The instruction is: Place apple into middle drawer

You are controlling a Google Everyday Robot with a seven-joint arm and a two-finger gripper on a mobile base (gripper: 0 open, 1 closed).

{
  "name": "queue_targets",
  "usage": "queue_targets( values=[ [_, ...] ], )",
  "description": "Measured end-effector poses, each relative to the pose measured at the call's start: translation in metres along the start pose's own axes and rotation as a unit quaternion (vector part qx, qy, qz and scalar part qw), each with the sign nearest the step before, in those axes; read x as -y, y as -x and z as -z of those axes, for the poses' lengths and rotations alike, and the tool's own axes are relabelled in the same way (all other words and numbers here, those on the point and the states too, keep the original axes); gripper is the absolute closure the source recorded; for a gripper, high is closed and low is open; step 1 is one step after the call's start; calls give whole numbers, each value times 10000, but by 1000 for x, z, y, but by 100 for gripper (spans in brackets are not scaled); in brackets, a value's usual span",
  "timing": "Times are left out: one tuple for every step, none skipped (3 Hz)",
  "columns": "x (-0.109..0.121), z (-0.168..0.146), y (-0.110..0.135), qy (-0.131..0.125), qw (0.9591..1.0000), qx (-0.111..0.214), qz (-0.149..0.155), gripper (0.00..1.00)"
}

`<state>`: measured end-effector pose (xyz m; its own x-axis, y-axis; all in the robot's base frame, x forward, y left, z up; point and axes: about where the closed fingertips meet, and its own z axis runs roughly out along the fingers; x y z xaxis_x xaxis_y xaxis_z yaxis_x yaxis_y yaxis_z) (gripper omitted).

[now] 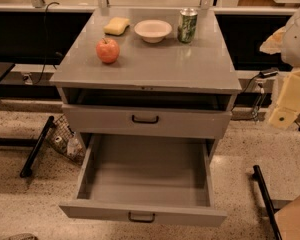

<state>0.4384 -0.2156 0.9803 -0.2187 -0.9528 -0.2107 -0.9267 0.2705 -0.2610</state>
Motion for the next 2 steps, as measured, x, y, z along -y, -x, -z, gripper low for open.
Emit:
queue_targets(
  values=[
    [1,0,1,-13,10000,12,-7,0],
    [24,-26,12,-60,9992,245,-296,0]
  ],
)
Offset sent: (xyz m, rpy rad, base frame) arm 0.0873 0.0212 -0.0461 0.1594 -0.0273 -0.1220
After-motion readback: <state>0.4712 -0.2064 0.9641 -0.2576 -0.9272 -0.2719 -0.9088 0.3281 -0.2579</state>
